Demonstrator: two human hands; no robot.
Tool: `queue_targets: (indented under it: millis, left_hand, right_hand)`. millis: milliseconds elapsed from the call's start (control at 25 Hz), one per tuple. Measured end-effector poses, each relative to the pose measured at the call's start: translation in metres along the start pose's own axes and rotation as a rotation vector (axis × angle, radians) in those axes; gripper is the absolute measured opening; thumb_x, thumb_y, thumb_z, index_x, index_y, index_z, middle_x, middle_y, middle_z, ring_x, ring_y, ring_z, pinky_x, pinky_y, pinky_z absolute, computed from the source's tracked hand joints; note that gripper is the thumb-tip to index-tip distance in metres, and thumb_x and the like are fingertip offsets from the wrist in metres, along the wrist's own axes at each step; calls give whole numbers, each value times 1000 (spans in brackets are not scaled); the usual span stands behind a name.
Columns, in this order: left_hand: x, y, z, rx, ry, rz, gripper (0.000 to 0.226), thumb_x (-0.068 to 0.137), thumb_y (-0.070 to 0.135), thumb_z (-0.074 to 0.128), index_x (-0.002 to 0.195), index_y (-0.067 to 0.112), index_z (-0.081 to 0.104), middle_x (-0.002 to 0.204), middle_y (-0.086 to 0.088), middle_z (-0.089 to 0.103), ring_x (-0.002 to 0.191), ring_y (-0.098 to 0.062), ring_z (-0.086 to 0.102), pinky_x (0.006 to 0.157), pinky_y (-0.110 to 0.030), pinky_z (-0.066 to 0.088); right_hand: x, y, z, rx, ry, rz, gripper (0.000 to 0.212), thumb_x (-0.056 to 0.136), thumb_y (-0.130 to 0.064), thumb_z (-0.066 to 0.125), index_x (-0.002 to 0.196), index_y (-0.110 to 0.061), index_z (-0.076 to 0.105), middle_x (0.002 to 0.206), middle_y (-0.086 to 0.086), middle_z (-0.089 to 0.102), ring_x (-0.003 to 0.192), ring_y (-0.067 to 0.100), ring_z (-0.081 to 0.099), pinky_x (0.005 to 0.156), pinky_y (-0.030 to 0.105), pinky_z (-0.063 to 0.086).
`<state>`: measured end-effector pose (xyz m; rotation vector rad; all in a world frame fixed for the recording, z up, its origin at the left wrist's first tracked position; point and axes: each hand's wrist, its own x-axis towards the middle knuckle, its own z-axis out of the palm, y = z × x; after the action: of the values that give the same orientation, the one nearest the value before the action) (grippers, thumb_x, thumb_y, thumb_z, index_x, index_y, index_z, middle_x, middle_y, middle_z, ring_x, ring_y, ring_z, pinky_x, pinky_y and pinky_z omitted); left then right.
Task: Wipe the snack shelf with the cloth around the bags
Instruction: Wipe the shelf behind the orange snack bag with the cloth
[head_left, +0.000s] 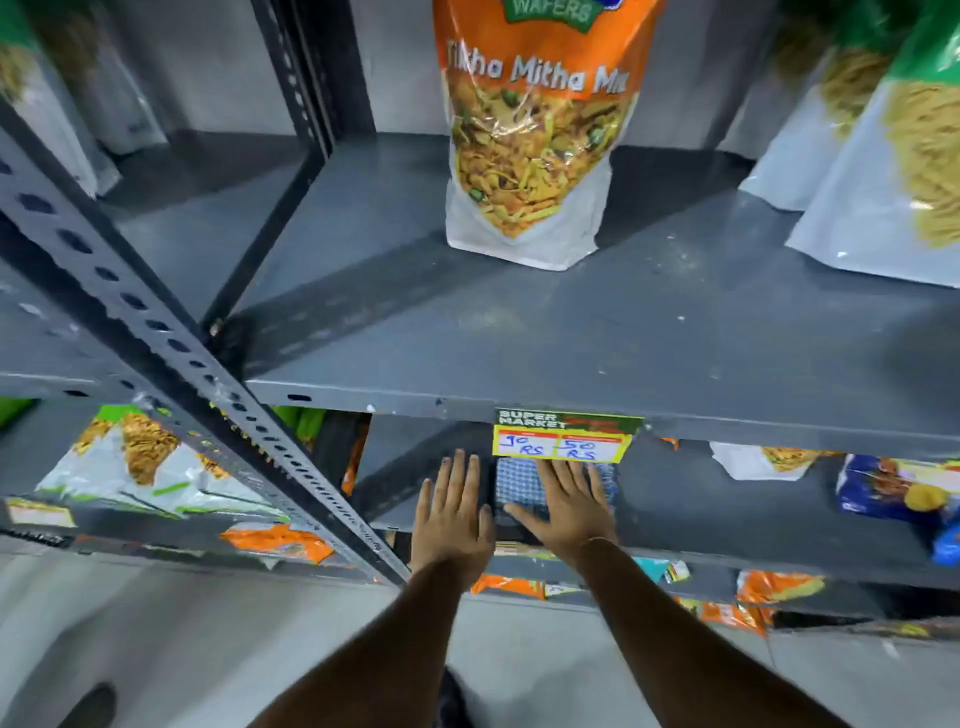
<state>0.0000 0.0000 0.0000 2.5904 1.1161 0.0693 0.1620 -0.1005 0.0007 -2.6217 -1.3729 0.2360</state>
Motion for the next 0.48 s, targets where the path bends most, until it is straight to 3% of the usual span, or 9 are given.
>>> queue_targets:
  millis: [80,200,320,480]
  left_hand:
    - [9,-7,-1,-16,-100,-54,71,101,44,15,165,23,-6,174,2,-15,159,-14,-18,129,-40,-14]
    - [17,-15,2,-3,-141,-60,78,93,51,1,166,23,-3,175,1,-13,159,-12,-19,129,-41,-14]
    - [12,-19,9,13,-123,-35,73,98,49,10,167,25,0,175,2,-9,160,-13,-16,130,-43,-10]
    - [11,-17,11,15,-82,-31,71,100,48,13,167,26,-1,176,2,-7,161,-15,-13,131,-45,-8]
  right_hand:
    - [5,-3,3,-12,31,13,84,78,-85,41,128,-21,64,129,3,65,124,30,55,117,52,27]
    - [4,-3,6,-29,149,-17,77,75,-86,46,107,-20,69,105,6,71,104,32,62,104,52,41]
    - [2,-2,3,-32,140,-36,86,71,-91,44,112,-19,67,110,6,70,106,33,61,103,53,42]
    - [-9,2,7,-36,57,-77,113,64,-98,43,137,-14,58,135,11,61,125,37,54,112,57,32]
